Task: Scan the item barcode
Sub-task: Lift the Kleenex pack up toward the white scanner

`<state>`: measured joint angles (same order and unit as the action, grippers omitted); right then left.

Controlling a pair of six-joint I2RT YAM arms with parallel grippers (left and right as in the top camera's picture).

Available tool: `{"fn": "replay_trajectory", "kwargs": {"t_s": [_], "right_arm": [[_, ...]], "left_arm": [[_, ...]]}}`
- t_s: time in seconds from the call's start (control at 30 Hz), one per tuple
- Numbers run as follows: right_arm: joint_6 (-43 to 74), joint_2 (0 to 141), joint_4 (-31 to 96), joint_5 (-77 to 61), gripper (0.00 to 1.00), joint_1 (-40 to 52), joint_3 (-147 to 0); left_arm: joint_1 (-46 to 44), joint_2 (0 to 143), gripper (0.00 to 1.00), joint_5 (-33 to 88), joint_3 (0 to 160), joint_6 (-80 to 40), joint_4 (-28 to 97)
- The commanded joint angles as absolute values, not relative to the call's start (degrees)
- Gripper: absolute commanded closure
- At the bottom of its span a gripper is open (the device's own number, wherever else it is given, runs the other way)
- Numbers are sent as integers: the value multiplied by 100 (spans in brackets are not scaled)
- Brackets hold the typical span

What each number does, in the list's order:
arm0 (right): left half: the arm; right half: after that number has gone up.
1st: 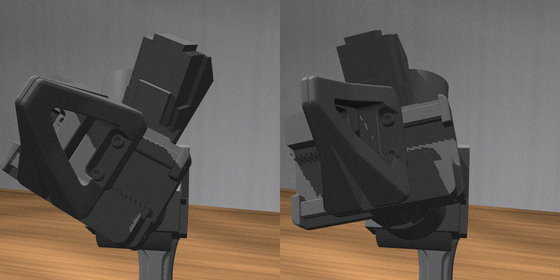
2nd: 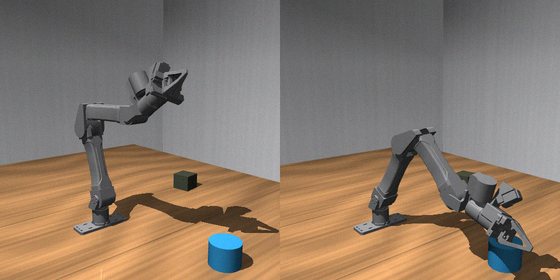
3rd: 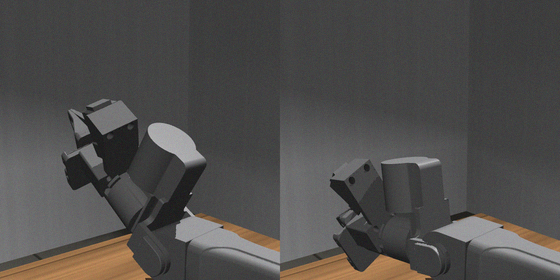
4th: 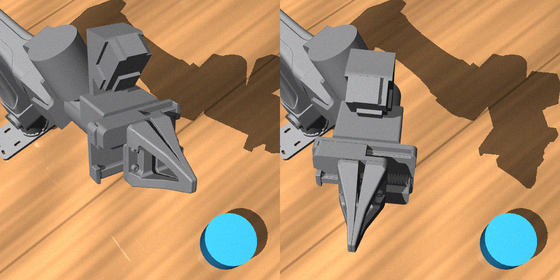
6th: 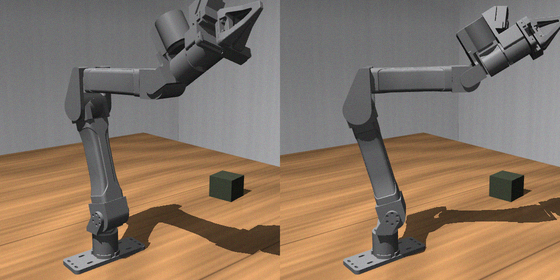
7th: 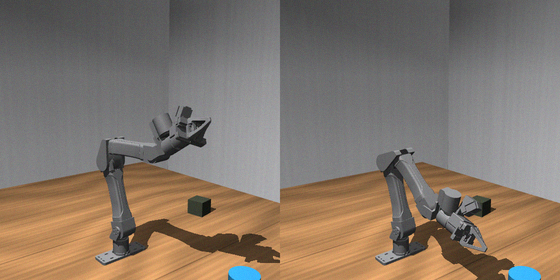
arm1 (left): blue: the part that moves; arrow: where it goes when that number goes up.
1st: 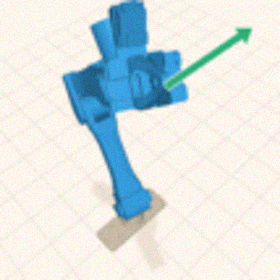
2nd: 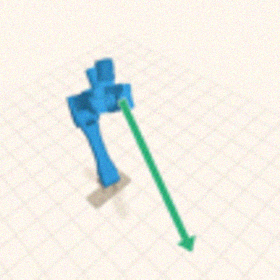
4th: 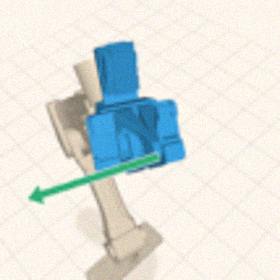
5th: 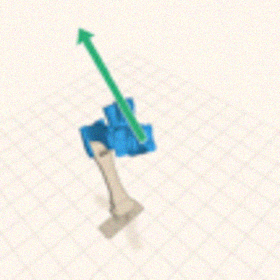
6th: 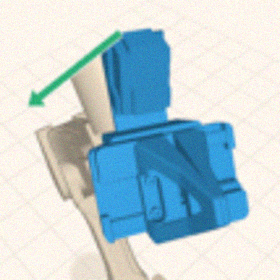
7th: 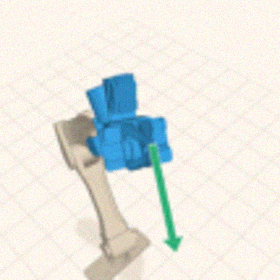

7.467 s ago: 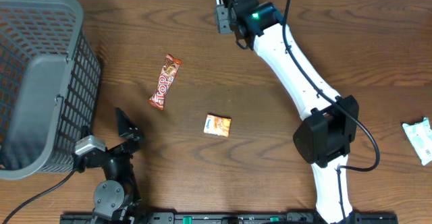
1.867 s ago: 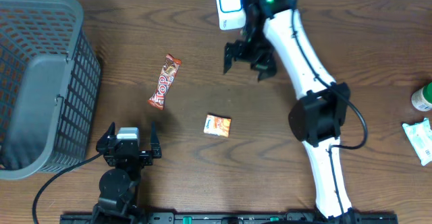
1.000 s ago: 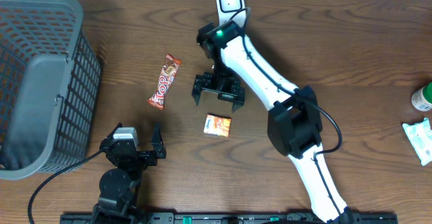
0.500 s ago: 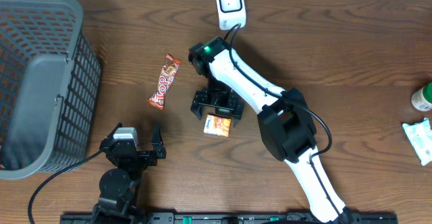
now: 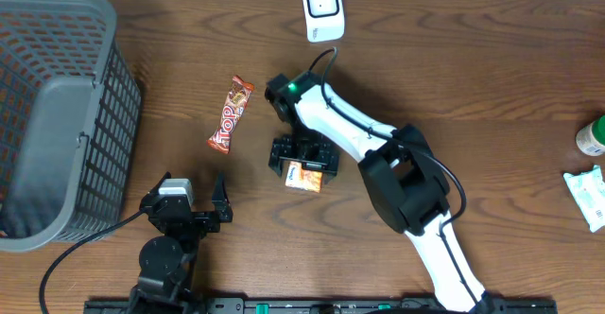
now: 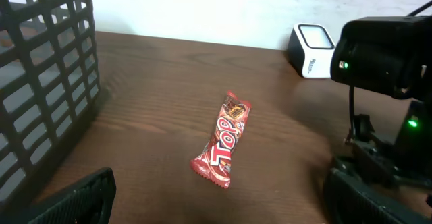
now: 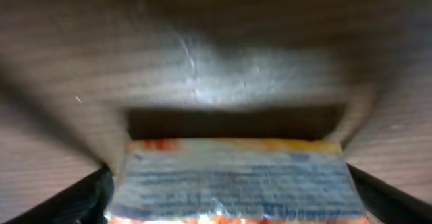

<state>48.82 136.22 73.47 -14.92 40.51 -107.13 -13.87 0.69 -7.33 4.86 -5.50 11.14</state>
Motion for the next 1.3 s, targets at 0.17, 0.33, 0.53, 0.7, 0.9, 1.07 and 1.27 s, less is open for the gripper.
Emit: {"fn": "replay_trajectory", "kwargs": {"t_s": [0.17,0.33,0.53,0.7,0.9,1.07,1.27], "right_arm": [[4602,14016,6984,-1494,39,4136,-10162],[3979,14016,7225,-1979,39,3948,-10224],[2735,14016,8184,-3059,39,3317,-10427],[2047,14016,8897,-3404,39,2655,-10497],[1463,14016,9539,-3721,39,1931,-10497],[1144,14016,9756,-3712,38,1608,-10495],[1057,14016,9756,-3719,37,1535,-10495]], "left_arm": [[-1352,23,2,-661,386,-456,1260],[-1352,23,2,-661,386,-456,1258],[-1352,23,2,-661,386,-456,1258],[-1352,23,2,-661,386,-456,1258],[-1352,23,2,-661,386,-456,1258],[-1352,23,2,-661,386,-458,1258],[-1352,23,2,-661,386,-458,1258]]}}
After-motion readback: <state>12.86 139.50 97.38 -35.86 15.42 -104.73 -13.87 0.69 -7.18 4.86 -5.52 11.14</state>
